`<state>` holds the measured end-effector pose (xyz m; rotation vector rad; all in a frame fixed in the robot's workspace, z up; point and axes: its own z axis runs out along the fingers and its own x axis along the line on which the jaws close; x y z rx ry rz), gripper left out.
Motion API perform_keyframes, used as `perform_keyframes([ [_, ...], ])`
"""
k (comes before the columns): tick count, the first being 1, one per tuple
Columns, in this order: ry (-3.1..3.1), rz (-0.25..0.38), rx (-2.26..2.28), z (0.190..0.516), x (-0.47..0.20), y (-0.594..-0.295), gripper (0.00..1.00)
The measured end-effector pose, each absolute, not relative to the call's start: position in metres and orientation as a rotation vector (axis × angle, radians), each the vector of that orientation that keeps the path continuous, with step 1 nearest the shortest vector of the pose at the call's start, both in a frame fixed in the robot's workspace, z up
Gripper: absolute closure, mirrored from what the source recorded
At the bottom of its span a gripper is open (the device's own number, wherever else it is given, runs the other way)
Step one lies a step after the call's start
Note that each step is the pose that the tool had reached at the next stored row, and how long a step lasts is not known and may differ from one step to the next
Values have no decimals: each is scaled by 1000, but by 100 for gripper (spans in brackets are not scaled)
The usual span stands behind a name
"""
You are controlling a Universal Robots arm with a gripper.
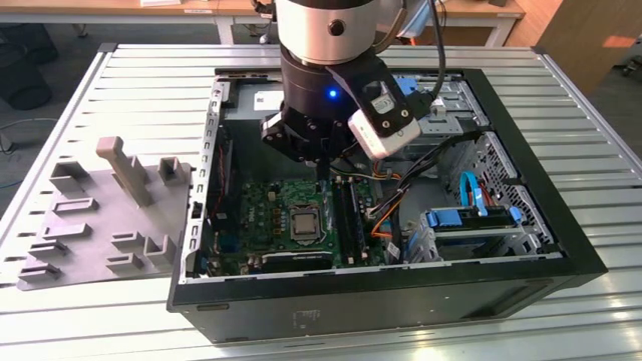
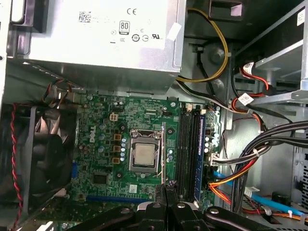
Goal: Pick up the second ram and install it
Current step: 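Insert the second ram into the second slot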
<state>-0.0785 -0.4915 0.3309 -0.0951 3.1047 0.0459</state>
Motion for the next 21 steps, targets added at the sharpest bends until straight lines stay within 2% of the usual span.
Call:
perform_keyframes([
  [21,3105,45,-21,314,-64,-491,89],
])
